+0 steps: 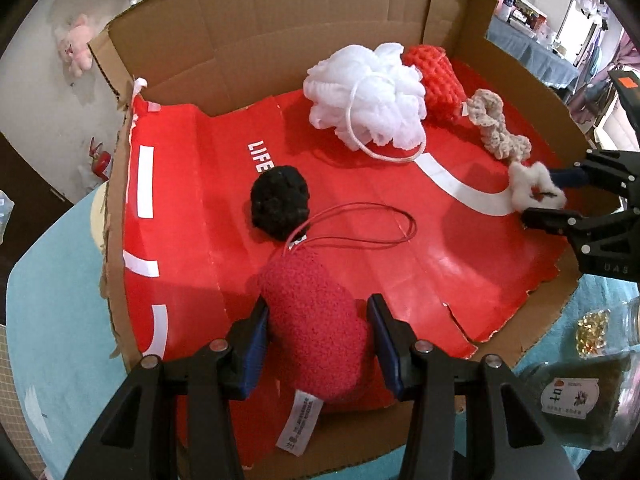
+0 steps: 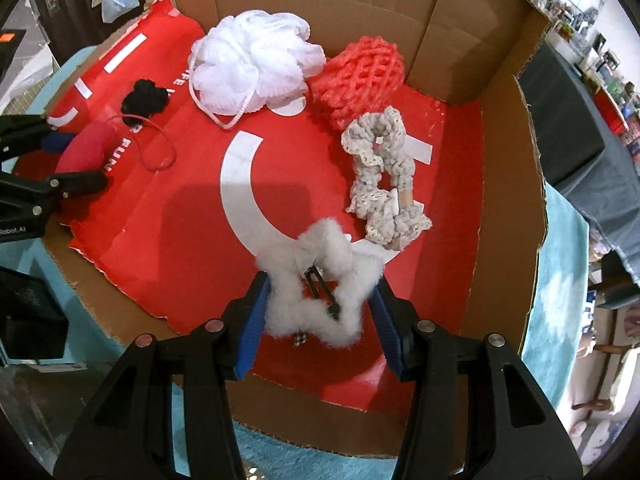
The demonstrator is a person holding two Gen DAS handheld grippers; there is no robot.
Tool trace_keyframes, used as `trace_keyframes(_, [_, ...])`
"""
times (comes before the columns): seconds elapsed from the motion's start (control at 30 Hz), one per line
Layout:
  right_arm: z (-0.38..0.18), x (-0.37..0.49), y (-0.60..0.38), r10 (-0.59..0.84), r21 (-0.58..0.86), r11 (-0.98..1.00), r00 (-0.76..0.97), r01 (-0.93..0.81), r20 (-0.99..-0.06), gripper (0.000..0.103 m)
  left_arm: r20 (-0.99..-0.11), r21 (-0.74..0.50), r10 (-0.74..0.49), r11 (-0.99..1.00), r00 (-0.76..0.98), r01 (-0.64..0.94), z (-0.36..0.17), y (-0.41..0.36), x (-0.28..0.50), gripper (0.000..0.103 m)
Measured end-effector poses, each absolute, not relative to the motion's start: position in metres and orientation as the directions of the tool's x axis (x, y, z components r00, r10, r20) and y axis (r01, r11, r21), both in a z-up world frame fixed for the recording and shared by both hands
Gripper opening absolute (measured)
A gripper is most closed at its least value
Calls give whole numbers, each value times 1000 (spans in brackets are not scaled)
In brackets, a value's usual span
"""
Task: Organize soft objects
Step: 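Open left tool to drop the red heart while right tool releases the star into the box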
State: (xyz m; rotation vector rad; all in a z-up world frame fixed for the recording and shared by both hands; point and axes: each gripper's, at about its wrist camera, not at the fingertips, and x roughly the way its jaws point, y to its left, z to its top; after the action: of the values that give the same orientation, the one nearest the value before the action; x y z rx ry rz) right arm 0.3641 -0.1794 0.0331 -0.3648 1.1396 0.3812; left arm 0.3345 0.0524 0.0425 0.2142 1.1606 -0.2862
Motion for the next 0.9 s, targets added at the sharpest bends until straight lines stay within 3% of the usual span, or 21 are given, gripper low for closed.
trace_keyframes(0.43, [28, 362, -171, 88, -110, 873, 374, -476, -923, 53, -922, 10, -117, 946, 369, 325, 36, 52, 340, 53])
trace_keyframes(0.8, [44, 352, -171, 122, -79, 884, 390, -461, -913, 58, -871, -20, -178, 944, 457, 330, 71, 52, 317, 82])
trace_keyframes(0.9, [57, 344, -175, 126, -87, 889, 424, -449, -897, 73, -850, -34, -197, 946, 489, 323, 85, 54, 307, 82])
